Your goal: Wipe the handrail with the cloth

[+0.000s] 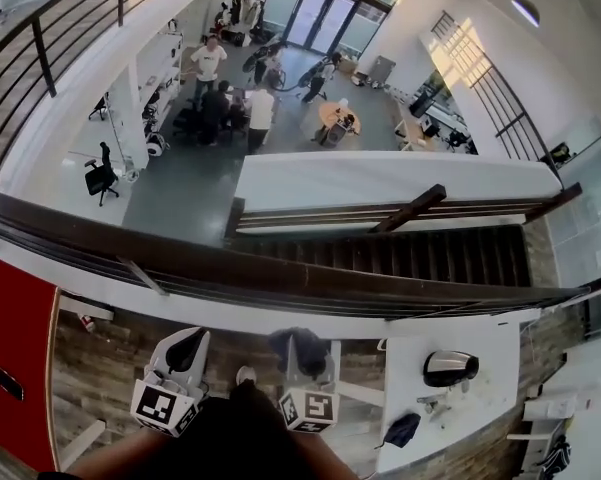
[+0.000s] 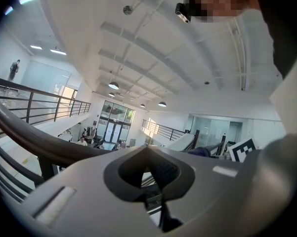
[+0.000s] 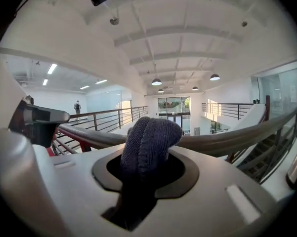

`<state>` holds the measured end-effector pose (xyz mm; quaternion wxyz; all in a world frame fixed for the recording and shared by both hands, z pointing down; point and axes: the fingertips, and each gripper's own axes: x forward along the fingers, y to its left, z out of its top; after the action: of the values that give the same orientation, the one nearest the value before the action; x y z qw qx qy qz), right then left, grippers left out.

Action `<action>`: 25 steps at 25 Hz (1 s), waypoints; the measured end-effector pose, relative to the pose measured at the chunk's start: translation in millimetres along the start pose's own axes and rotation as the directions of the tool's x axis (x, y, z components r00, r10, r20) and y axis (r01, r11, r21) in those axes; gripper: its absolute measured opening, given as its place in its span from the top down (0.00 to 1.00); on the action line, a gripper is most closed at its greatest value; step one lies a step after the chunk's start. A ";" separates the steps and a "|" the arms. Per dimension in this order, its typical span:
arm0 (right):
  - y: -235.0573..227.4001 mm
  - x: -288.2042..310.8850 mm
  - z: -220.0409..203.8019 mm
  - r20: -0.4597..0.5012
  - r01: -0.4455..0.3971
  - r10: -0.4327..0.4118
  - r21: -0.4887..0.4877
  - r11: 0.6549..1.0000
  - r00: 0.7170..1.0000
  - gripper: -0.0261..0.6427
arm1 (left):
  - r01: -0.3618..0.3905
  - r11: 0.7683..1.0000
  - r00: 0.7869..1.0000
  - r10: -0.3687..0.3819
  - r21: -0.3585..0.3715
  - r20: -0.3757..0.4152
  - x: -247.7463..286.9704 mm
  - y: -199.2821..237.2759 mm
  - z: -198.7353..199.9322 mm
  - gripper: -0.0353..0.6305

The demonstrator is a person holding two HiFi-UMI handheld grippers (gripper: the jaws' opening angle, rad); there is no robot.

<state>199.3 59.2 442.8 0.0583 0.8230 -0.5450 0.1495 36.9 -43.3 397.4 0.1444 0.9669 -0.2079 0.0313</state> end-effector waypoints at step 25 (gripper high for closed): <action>63.2 -10.7 63.3 0.232 0.005 0.015 -0.087 0.996 0.973 0.80 | 0.003 0.991 0.999 -0.010 0.137 0.052 -19.3 43.4 27.9 0.95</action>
<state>149.2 27.0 375.2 0.0298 0.8301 -0.5561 0.0284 1.4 -81.7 379.9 0.0724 0.9757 -0.2058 0.0198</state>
